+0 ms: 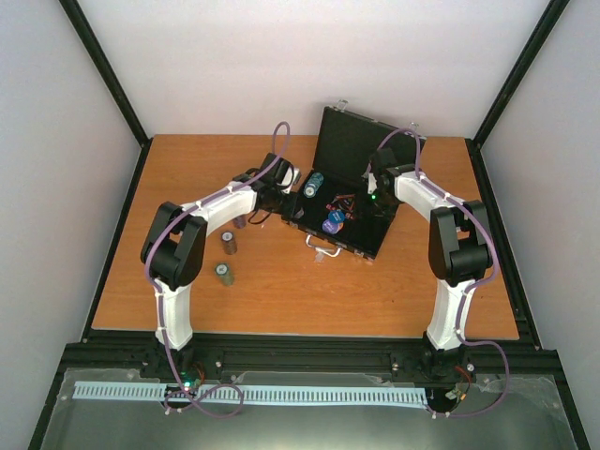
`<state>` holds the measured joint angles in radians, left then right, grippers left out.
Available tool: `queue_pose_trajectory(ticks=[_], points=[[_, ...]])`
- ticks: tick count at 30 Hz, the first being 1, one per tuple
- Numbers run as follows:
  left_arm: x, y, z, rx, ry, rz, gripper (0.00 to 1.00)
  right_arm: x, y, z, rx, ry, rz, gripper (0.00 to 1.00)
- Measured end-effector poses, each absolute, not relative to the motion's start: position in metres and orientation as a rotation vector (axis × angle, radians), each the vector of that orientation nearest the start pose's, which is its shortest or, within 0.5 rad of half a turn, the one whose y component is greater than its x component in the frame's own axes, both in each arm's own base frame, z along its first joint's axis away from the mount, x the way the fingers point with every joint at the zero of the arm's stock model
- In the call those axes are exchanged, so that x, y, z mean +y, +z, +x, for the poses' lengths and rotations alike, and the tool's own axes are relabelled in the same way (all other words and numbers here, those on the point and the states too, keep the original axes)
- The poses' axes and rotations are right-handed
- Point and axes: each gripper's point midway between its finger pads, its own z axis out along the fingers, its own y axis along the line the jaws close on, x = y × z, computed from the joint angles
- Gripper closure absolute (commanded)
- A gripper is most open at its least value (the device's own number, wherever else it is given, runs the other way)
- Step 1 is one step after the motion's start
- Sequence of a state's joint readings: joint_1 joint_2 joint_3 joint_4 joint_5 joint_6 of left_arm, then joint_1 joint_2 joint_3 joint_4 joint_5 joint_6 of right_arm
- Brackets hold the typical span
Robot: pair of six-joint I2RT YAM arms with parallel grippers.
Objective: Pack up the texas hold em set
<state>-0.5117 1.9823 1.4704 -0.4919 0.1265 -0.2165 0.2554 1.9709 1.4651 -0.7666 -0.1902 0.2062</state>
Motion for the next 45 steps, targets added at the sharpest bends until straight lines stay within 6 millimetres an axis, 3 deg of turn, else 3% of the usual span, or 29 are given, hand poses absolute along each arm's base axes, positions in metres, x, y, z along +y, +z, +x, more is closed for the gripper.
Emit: queue_pose_trajectory(ticks=[17,30,32,35,37,40,43,45], points=[[-0.266,0.088,0.450,2.464,-0.399,0.341,0.99,0.142,0.058,0.415,2.871,0.367,-0.113,0.36],[-0.273,0.074,0.465,2.412,-0.417,0.288,0.97,0.142,0.048,0.414,2.896,0.362,-0.111,0.36],[-0.273,0.073,0.465,2.410,-0.414,0.287,0.81,0.142,0.046,0.414,2.899,0.361,-0.110,0.36],[-0.272,0.071,0.464,2.407,-0.414,0.288,0.77,0.142,0.046,0.414,2.899,0.361,-0.110,0.36],[-0.272,0.070,0.464,2.401,-0.414,0.288,0.61,0.142,0.046,0.414,2.899,0.361,-0.110,0.36],[-0.271,0.069,0.463,2.399,-0.412,0.288,0.54,0.142,0.046,0.414,2.899,0.362,-0.110,0.36],[-0.269,0.065,0.461,2.401,-0.402,0.292,0.35,0.142,0.046,0.414,2.898,0.362,-0.110,0.36],[-0.261,0.051,0.455,2.436,-0.354,0.294,0.24,0.142,0.046,0.414,2.897,0.362,-0.110,0.36]])
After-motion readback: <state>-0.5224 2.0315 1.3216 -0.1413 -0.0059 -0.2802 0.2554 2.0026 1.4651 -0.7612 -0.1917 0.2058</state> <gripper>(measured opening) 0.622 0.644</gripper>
